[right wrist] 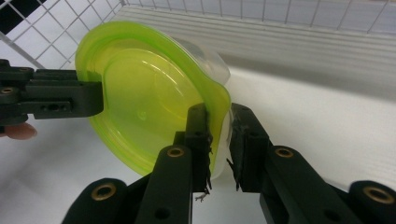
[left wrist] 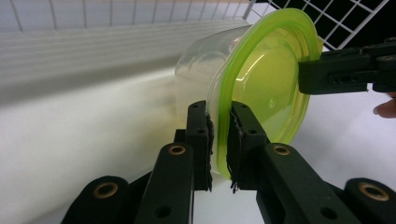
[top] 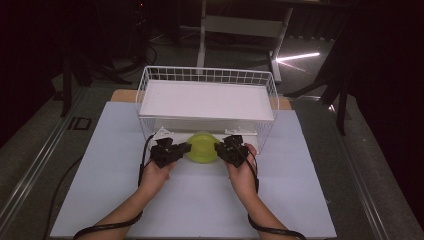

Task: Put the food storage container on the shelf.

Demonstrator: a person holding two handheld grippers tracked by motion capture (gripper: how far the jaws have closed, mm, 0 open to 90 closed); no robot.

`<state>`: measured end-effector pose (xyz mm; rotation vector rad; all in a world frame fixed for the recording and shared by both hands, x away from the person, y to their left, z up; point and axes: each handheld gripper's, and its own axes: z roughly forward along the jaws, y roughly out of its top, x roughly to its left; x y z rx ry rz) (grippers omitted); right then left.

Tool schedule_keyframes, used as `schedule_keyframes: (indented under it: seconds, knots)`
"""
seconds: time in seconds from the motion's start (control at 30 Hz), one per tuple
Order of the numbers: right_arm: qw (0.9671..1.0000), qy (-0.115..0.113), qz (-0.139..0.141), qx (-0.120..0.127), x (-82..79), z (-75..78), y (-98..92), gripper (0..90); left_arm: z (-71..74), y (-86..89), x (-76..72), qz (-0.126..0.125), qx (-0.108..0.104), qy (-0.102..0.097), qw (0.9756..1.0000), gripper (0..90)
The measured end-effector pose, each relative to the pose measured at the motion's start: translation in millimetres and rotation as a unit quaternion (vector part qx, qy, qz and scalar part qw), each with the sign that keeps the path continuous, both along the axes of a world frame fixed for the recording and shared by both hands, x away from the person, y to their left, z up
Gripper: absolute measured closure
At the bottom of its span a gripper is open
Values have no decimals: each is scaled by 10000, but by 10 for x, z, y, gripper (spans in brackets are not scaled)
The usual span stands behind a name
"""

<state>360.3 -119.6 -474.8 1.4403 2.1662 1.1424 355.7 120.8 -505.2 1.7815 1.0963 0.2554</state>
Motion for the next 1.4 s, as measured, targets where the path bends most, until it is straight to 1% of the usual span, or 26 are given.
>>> schedule_keyframes:
  seconds: [0.1, 0.17, 0.23, 0.33, 0.37, 0.47, 0.57, 0.63, 0.7, 0.73, 0.8, 0.83, 0.87, 0.93, 0.97, 1.0, 1.03, 1.07, 1.1, 1.13, 1.17, 1.2, 1.27, 1.3, 1.33, 1.4]
  knots:
    - [9999, -91, -9, -45, 35, -28, -2, 768, -18, -9, 29, 15, -62, 1, 10000, 804]
    - [10000, -61, -24, -17, 45, -30, -4, 770, -15, -5, 45, 3, -63, 7, 10000, 803]
    - [10000, -31, -79, 45, 56, -28, -15, 787, -8, 4, 52, 7, -148, 103, 9998, 804]
    - [9999, -27, -99, 38, 44, -11, -13, 789, 9, -6, 32, -8, -96, 102, 9999, 805]
    - [10000, -9, -97, 10, 37, -5, -10, 789, 17, -3, 4, -40, -97, 119, 9999, 805]
    - [9999, 58, -117, 52, -27, -7, -19, 789, 20, -5, -59, -54, -84, 119, 9999, 806]
    - [9999, 120, -120, 12, -80, 11, -15, 790, 20, -4, -94, -69, -88, 203, 9997, 806]
    - [9997, 202, -129, 19, -105, 22, -15, 790, 14, -7, -105, -74, -70, 188, 9998, 805]
    - [9997, 193, -117, -28, -112, 25, -8, 790, 5, -10, -87, -75, -32, 212, 9997, 804]
    - [9997, 186, -119, -40, -104, 21, -3, 790, 3, -3, -75, -63, -79, 199, 9998, 804]
    - [9997, 184, -158, 27, -82, 27, -2, 789, 9, 10, -37, -38, -171, 255, 9995, 803]
    - [9997, 182, -166, 47, -66, 34, 0, 789, 14, 9, -22, -18, -176, 242, 9996, 801]
    - [9997, 165, -176, 82, -49, 37, 0, 787, 17, 6, -11, -10, -137, 197, 9997, 796]
    - [9998, 68, -157, 47, -22, 36, 13, 776, 13, -1, 18, 15, -134, 109, 9998, 782]
    - [9999, 32, -163, 38, -5, 31, 19, 773, 12, 4, 36, 11, -238, 150, 9996, 779]
    - [9998, 51, -199, 70, 14, 26, 13, 773, 14, 7, 50, 16, -277, 158, 9995, 779]
    - [9996, 77, -223, 137, 33, 22, 1, 770, 14, 3, 61, 36, -295, 120, 9995, 778]
    - [9996, 69, -225, 156, 49, 16, -7, 763, 13, -2, 69, 66, -292, 68, 9995, 769]
    - [9996, 54, -212, 150, 63, 9, -9, 740, 10, -8, 82, 114, -243, 44, 9996, 740]
    - [9996, 54, -212, 150, 63, 9, -9, 740, 10, -8, 82, 114, -243, 44, 9996, 721]
    - [9997, 56, -222, 119, 74, -3, -4, 712, -6, -10, 111, 165, -250, 72, 9995, 721]
    - [9996, 24, -243, 108, 88, -31, -2, 703, -9, -8, 120, 209, -268, 79, 9994, 707]
    - [9995, -23, -287, 158, 98, -44, -8, 699, -11, -4, 146, 262, -370, 141, 9989, 691]
    - [9994, -42, -296, 180, 105, -48, -10, 690, -8, -8, 154, 299, -322, 108, 9990, 685]
    - [9994, -80, -306, 162, 109, -51, -8, 660, -5, -12, 158, 323, -299, 80, 9990, 655]
    - [9993, -197, -300, 100, 127, -61, -4, 640, -4, -9, 173, 299, -322, 85, 9990, 643]
